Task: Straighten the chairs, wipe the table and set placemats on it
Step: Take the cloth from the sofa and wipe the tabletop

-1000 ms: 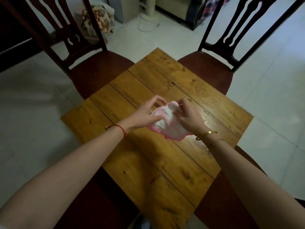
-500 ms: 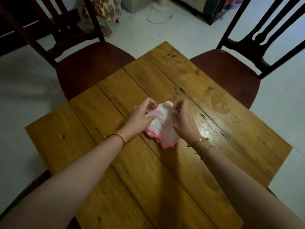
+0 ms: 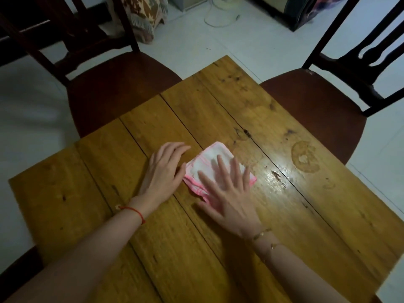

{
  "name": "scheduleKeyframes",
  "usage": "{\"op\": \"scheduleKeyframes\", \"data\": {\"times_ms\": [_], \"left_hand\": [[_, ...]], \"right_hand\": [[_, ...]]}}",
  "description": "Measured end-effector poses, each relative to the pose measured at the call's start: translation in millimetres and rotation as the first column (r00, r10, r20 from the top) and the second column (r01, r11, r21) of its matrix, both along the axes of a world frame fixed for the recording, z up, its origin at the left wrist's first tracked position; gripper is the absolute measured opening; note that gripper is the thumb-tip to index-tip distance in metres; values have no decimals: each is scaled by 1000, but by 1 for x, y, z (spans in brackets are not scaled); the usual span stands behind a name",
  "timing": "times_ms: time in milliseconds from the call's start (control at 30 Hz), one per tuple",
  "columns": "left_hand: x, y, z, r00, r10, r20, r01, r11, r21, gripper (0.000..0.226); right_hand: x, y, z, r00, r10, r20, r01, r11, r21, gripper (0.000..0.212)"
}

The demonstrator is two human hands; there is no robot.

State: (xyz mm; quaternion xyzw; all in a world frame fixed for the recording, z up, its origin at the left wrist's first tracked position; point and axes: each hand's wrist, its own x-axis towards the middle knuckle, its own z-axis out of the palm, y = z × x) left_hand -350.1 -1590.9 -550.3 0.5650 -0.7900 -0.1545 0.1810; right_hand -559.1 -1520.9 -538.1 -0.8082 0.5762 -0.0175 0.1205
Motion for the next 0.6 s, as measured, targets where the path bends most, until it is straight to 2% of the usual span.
{"op": "scheduleKeyframes", "data": {"times_ms": [100, 167, 400, 600], "left_hand": [[11, 3, -5, 985, 109, 132, -109, 994, -7, 41], [12, -2, -7, 977, 131, 167, -132, 991, -8, 40], [-3, -45, -3, 976, 138, 166, -137, 990, -19, 38], [-13, -96, 5, 987, 57, 150, -61, 998, 20, 46]], "right_hand": [[0, -4, -9, 997, 21, -79, -19, 999, 29, 59], [1, -16, -11, 995, -5, -95, 8, 1000, 27, 56], [2, -76, -16, 995, -48, -85, 50, 999, 20, 54], [-2, -150, -20, 996, -44, -72, 44, 999, -3, 57]]}}
